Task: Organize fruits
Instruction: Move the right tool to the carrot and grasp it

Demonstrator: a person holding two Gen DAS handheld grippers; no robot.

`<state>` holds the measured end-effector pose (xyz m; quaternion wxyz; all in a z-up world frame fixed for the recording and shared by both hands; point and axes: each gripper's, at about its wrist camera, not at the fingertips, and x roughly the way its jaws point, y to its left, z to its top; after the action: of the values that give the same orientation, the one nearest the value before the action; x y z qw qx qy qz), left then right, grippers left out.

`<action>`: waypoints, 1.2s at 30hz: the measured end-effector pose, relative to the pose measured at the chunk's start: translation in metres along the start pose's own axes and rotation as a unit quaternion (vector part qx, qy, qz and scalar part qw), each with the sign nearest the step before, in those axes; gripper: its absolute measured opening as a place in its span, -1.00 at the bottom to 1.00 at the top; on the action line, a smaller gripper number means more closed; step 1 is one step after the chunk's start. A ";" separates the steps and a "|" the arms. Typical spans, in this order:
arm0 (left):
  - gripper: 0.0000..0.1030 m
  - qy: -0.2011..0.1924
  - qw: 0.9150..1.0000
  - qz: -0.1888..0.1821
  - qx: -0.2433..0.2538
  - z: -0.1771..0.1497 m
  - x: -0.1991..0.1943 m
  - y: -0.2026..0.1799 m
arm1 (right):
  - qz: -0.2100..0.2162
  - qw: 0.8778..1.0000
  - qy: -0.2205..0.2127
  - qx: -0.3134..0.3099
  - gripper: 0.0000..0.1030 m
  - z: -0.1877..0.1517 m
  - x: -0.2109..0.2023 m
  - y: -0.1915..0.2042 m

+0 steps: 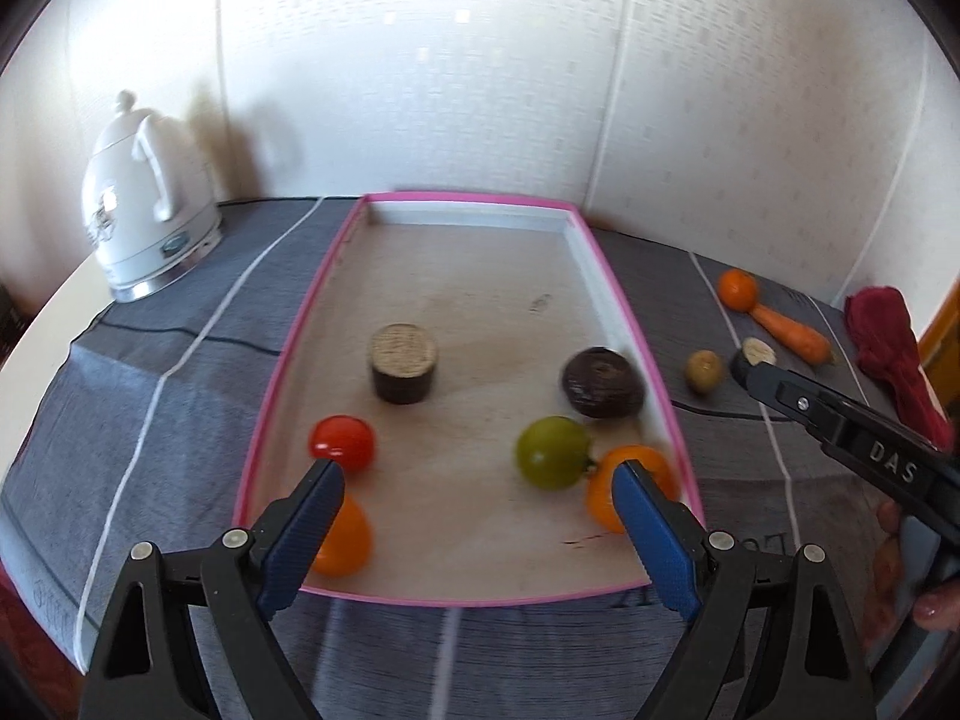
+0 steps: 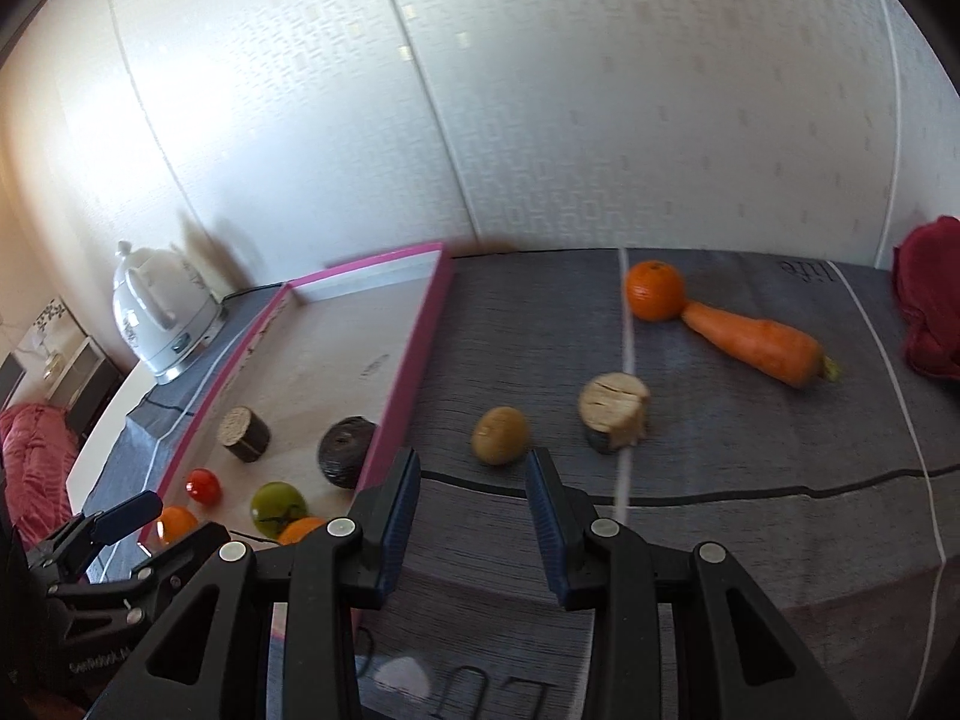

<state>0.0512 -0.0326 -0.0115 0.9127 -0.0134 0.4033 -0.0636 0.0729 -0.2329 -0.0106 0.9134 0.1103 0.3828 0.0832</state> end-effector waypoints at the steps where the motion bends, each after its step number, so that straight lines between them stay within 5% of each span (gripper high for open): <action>1: 0.77 0.000 1.000 -0.002 0.006 0.000 0.000 -0.005 | -0.003 1.000 0.001 0.004 -0.29 0.000 -0.001 -0.003; 22: 0.77 -0.012 0.991 -0.073 0.108 -0.004 0.004 -0.090 | -0.089 0.992 0.022 0.083 -0.24 0.005 -0.022 -0.084; 27: 0.82 -0.031 0.987 -0.081 0.134 0.005 0.009 -0.107 | -0.125 0.991 -0.006 0.052 -0.23 0.031 -0.028 -0.109; 36: 0.82 -0.053 0.976 -0.121 0.173 0.024 0.015 -0.126 | -0.121 0.992 -0.007 0.025 -0.16 0.053 0.005 -0.150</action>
<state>0.0658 -0.1596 0.0030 0.9071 0.0926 0.3325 -0.2411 0.1248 -0.3837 -0.0179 0.9165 0.0867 0.3886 -0.0378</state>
